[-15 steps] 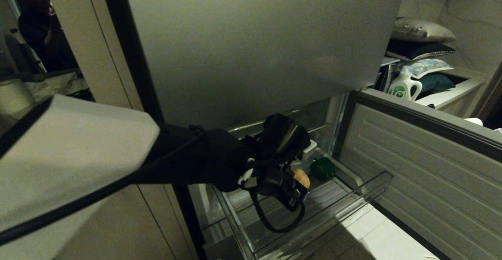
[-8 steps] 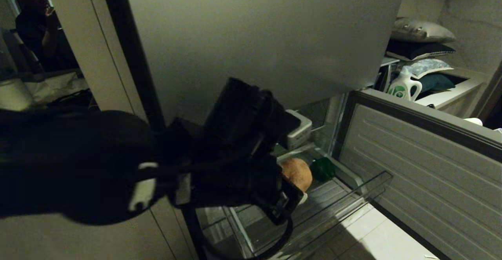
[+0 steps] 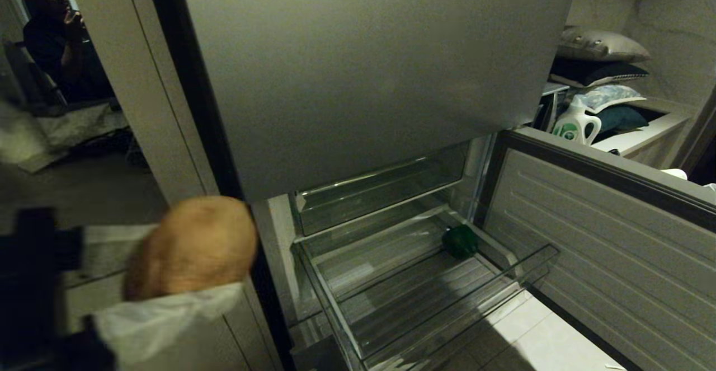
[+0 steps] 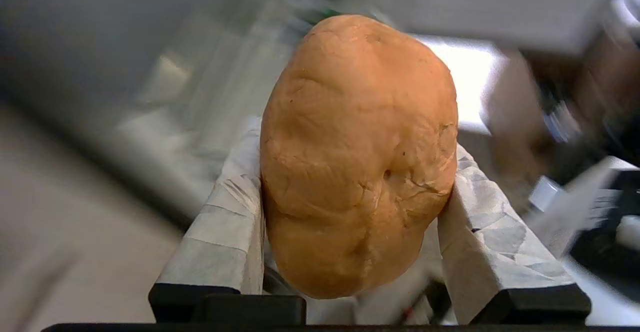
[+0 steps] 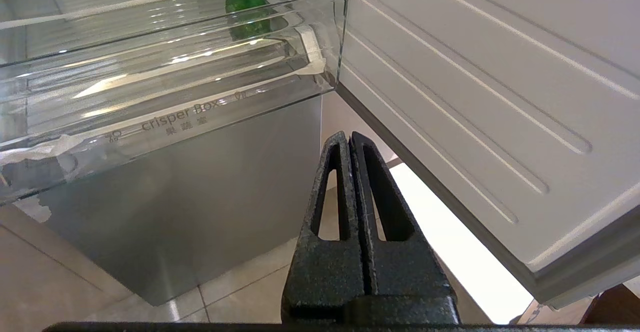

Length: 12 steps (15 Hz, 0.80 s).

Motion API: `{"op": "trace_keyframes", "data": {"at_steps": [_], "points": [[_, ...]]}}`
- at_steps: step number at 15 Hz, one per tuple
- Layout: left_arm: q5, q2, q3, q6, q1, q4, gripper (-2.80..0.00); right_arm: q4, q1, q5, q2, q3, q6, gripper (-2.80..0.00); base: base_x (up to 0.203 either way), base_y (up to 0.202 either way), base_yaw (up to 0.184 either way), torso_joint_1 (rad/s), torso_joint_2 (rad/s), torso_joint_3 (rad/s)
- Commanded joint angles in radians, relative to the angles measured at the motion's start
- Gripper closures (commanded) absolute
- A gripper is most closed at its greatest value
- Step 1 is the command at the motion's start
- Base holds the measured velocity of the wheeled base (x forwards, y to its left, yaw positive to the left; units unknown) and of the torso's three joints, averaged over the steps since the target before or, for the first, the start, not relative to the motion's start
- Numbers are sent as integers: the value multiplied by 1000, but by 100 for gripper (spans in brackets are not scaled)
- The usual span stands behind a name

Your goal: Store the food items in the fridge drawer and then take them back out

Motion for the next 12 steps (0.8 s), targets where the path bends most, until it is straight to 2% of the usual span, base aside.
{"op": "trace_keyframes", "data": {"at_steps": [1,5,6,8,12], "points": [[0,-265,63,4,220,7,0,1,0,0,-2,0,0,0,0,0,0,0,0,0],[6,-412,184,18,670,28,0,1,0,0,-2,0,0,0,0,0,0,0,0,0],[12,-439,240,24,752,29,0,1,0,0,-2,0,0,0,0,0,0,0,0,0],[20,-492,409,30,818,28,0,1,0,0,-2,0,0,0,0,0,0,0,0,0],[10,-714,708,32,839,24,0,1,0,0,-2,0,0,0,0,0,0,0,0,0]]}}
